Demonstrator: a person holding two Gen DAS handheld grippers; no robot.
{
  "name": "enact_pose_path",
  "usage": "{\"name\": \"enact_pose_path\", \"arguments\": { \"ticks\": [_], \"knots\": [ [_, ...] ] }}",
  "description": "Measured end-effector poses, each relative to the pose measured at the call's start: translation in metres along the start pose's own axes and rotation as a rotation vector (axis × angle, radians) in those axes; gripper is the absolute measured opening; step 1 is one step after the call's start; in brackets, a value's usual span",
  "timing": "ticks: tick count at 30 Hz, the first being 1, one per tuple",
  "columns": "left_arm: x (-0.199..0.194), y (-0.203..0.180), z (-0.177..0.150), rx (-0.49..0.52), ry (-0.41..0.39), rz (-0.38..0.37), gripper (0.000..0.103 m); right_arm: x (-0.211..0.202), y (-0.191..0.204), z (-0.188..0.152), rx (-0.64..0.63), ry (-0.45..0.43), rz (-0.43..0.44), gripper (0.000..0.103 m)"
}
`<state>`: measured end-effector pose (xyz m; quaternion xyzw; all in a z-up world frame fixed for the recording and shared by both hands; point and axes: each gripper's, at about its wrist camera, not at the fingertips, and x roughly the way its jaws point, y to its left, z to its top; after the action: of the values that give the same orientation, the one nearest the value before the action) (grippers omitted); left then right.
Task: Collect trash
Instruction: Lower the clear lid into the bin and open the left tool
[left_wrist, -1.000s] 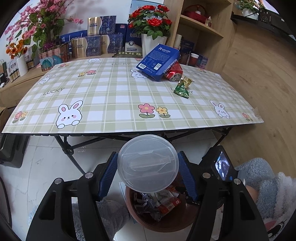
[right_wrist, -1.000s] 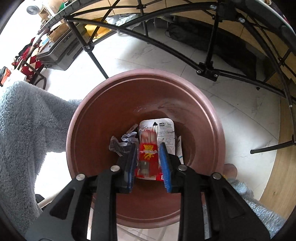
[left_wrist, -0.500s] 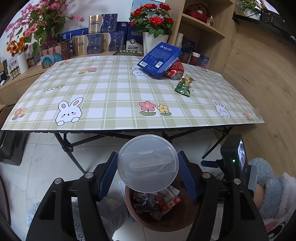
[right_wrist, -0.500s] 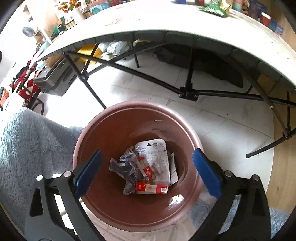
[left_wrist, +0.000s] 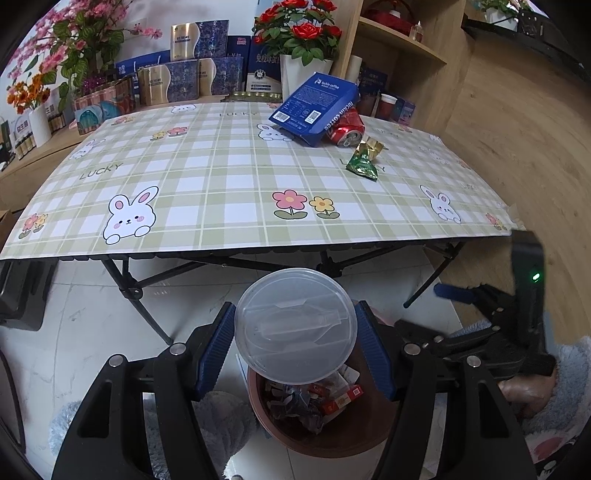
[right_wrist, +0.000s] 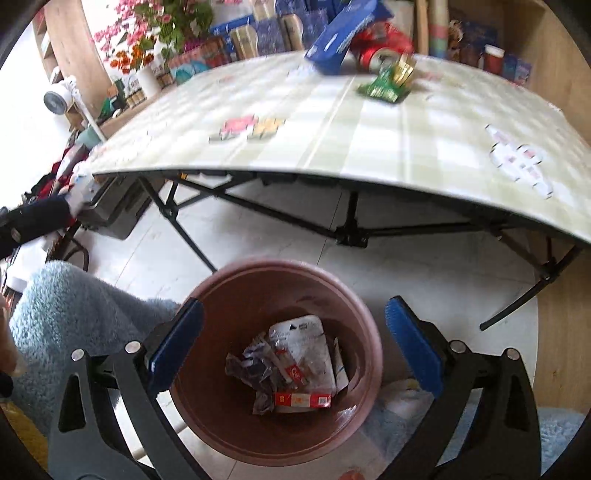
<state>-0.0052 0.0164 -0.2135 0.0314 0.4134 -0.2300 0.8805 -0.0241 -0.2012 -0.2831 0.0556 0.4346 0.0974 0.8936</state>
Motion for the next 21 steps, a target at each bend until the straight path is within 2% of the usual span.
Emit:
{"name": "enact_pose_path", "arguments": {
  "ticks": [9,12,17,21],
  "knots": [
    [0.049,-0.016,-0.014,0.095,0.125,-0.014,0.064,-0.036,-0.013,0.005,0.031,-0.134,-0.107,0.097],
    [0.069,-0.023,-0.021,0.150,0.161,0.000,0.064,-0.040,-0.020,0.006,0.052,-0.139,-0.129,0.097],
    [0.098,-0.034,-0.032,0.217,0.202,-0.025,0.064,-0.043,-0.032,0.002,0.099,-0.149,-0.167,0.097],
    [0.110,-0.036,-0.040,0.216,0.218,-0.042,0.064,-0.040,-0.040,-0.002,0.133,-0.139,-0.180,0.097]
  ]
}}
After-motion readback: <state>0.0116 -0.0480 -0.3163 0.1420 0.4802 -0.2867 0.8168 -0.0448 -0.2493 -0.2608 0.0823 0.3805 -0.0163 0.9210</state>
